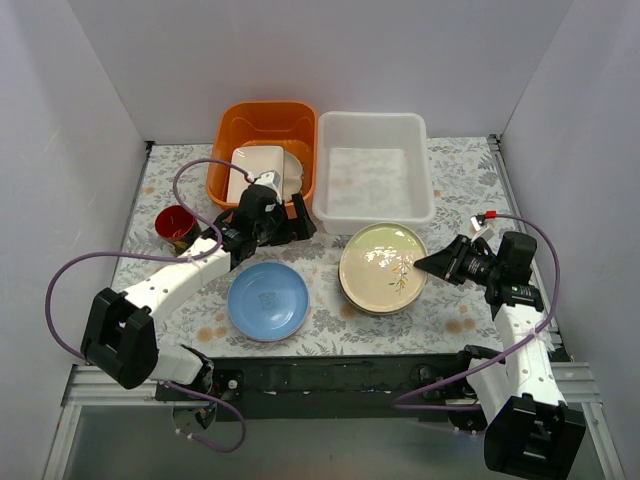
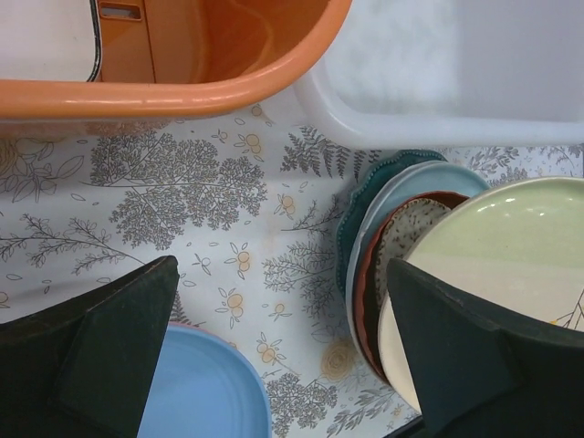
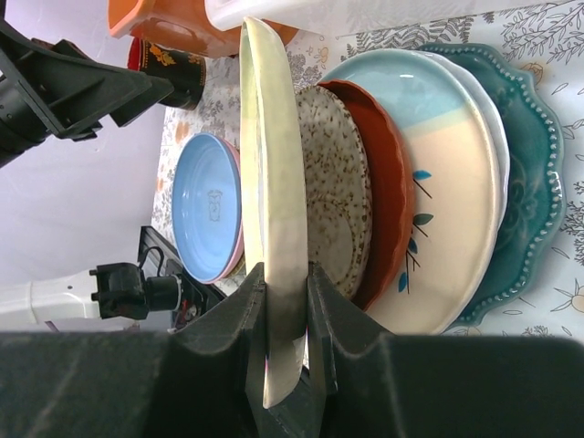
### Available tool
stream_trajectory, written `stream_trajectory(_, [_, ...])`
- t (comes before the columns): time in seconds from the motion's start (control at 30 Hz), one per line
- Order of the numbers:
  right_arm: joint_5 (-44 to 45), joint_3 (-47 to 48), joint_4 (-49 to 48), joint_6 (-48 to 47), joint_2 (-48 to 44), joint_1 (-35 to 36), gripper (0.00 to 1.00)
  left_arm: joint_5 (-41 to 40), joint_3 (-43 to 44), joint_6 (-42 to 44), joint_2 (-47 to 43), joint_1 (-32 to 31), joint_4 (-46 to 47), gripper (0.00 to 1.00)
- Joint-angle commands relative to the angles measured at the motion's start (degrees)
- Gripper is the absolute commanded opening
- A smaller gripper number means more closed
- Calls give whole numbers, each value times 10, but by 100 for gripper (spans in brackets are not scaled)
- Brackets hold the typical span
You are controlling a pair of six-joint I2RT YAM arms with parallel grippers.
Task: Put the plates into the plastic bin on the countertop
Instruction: Pick up the plate at the center of the board, then place the plate in the plastic bin.
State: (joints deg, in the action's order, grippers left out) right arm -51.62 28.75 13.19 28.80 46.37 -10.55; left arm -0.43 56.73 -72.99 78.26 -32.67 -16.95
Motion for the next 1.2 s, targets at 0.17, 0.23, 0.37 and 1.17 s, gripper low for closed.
stream_trajectory(0.17, [-58, 69, -81, 55, 0, -4, 1, 48, 4, 14, 6, 4, -5, 98])
stream_trajectory(0.23, [-60, 72, -86, 61, 4, -4, 1, 56, 0, 12, 8, 4, 5, 98])
stream_trajectory(0.37, [-67, 77, -106, 75, 16, -4, 1, 68, -14, 7, 14, 4, 23, 98])
stream_trajectory(1.17, [-53, 199, -299, 214, 180, -3, 1, 111, -50, -19, 15, 9, 62, 98])
